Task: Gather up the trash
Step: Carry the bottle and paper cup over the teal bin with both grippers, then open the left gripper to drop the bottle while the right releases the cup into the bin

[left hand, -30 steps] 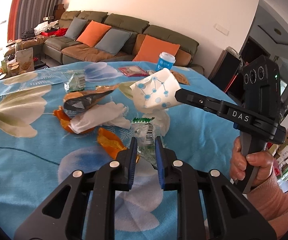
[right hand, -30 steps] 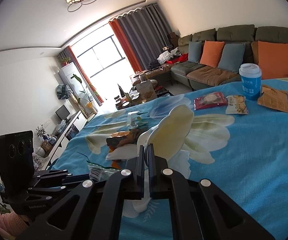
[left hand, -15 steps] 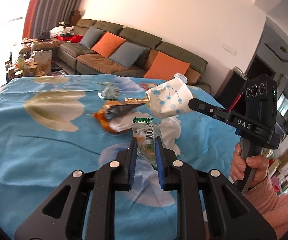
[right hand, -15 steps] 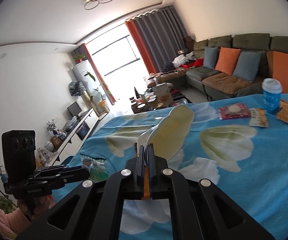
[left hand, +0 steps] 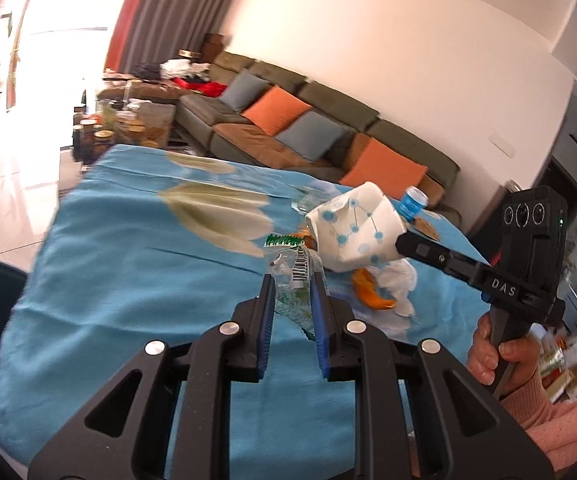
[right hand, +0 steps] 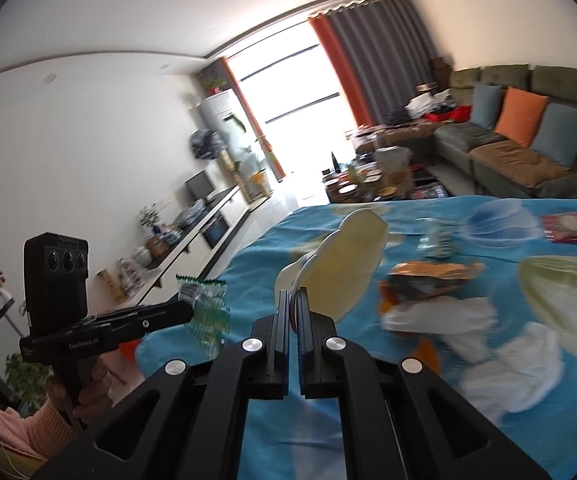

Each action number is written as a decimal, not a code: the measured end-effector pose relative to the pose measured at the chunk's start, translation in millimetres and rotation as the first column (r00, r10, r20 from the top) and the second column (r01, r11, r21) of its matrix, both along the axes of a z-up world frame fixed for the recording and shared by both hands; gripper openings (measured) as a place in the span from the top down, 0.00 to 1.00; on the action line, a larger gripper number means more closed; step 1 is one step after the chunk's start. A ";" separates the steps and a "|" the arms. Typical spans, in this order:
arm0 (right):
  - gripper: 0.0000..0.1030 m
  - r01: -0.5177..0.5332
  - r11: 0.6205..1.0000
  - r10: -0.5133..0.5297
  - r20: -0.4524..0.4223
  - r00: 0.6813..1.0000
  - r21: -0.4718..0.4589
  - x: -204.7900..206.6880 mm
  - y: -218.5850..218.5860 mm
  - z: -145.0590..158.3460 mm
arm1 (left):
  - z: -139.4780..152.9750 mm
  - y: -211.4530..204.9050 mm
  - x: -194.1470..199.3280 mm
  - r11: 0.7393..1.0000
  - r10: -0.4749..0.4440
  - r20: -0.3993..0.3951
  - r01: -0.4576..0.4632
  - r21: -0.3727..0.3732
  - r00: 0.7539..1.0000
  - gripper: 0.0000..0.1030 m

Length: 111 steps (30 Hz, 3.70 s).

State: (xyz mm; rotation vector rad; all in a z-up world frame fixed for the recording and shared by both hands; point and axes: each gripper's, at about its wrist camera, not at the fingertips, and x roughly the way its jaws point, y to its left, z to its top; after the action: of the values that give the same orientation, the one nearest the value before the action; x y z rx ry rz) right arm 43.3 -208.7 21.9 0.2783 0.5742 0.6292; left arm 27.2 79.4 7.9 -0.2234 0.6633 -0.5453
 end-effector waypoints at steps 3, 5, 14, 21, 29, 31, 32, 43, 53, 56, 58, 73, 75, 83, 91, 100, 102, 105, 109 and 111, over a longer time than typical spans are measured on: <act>0.98 -0.053 0.999 0.053 -0.003 0.999 -0.005 3.9 23.4 0.8 | 2.9 23.6 -6.5 0.999 0.045 0.000 -0.045 -0.004 0.999 0.82; 0.98 -0.088 0.996 0.088 -0.005 0.996 -0.009 6.1 39.6 1.8 | 3.7 38.1 -10.7 0.997 0.077 -0.001 -0.077 -0.010 0.997 0.82; 0.98 -0.217 0.976 0.217 -0.019 0.976 -0.018 20.4 98.8 6.0 | 6.1 90.0 -25.1 0.981 0.190 -0.006 -0.191 -0.024 0.982 0.82; 0.98 -0.302 0.953 0.301 -0.023 0.953 -0.024 29.2 140.7 9.8 | 8.5 130.5 -35.2 0.957 0.289 -0.011 -0.289 -0.014 0.957 0.82; 0.98 -0.386 0.922 0.385 -0.042 0.922 -0.020 36.1 184.3 9.9 | 8.1 174.7 -44.5 0.924 0.383 -0.009 -0.383 0.007 0.924 0.82; 0.98 -0.405 0.914 0.403 -0.046 0.914 -0.021 40.8 195.1 9.4 | 7.3 182.3 -43.7 0.915 0.402 -0.008 -0.402 0.014 0.915 0.82; 0.98 -0.412 0.911 0.411 -0.047 0.910 -0.022 41.3 200.1 9.2 | 7.4 188.3 -44.6 0.909 0.417 -0.008 -0.417 0.019 0.909 0.82; 0.98 -0.475 0.880 0.472 -0.083 0.878 -0.014 45.9 241.1 4.4 | 1.0 227.9 -51.6 0.861 0.508 -0.023 -0.506 0.048 0.861 0.82; 0.98 -0.509 0.860 0.502 -0.131 0.855 -0.025 49.9 271.0 -3.1 | -14.2 247.9 -49.9 0.830 0.557 -0.051 -0.552 0.085 0.829 0.82; 0.98 -0.517 0.856 0.508 -0.151 0.848 -0.025 52.5 280.8 -6.7 | -18.9 254.0 -47.1 0.822 0.567 -0.059 -0.561 0.096 0.821 0.82; 0.98 -0.520 0.854 0.510 -0.163 0.845 -0.024 54.6 285.9 -7.9 | -23.0 257.1 -45.3 0.819 0.572 -0.070 -0.565 0.100 0.817 0.82; 0.98 -0.541 0.839 0.513 -0.249 0.821 -0.057 63.7 326.6 -30.9 | -50.8 267.7 -24.0 0.793 0.609 -0.130 -0.594 0.137 0.783 0.82; 0.98 -0.542 0.838 0.511 -0.257 0.820 -0.062 66.8 330.8 -31.3 | -55.1 268.0 -20.2 0.790 0.612 -0.138 -0.596 0.143 0.779 0.82; 0.98 -0.548 0.833 0.509 -0.281 0.814 -0.078 69.1 345.9 -37.7 | -75.2 274.9 -11.4 0.783 0.622 -0.167 -0.603 0.155 0.765 0.82; 0.85 -0.523 0.848 0.472 -0.328 0.818 -0.083 80.5 353.8 -46.1 | -80.1 276.0 -8.2 0.782 0.623 -0.169 -0.606 0.143 0.764 0.82; 0.84 -0.495 0.866 0.449 -0.331 0.830 -0.068 81.4 341.5 -47.3 | -74.4 266.4 -14.2 0.787 0.616 -0.136 -0.600 0.144 0.776 0.72; 0.84 -0.492 0.867 0.446 -0.328 0.833 -0.072 81.1 335.7 -47.5 | -69.0 261.6 -18.2 0.790 0.611 -0.117 -0.596 0.144 0.783 0.65; 0.81 -0.488 0.869 0.441 -0.318 0.839 -0.080 75.7 325.2 -44.5 | -60.4 252.6 -23.6 0.800 0.597 -0.089 -0.584 0.138 0.797 0.57; 0.75 -0.480 0.873 0.441 -0.281 0.853 -0.087 65.4 301.6 -35.8 | -47.5 232.6 -30.7 0.822 0.563 -0.041 -0.554 0.130 0.826 0.48; 0.73 -0.470 0.878 0.435 -0.255 0.864 -0.095 59.3 286.1 -30.5 | -41.4 219.1 -32.7 0.841 0.533 -0.019 -0.527 0.126 0.846 0.41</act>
State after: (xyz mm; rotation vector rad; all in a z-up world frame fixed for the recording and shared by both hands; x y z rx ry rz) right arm 102.6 77.5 -8.6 0.0629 0.9196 1.0129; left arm -5.5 298.5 -33.5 -0.3004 0.6479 0.0370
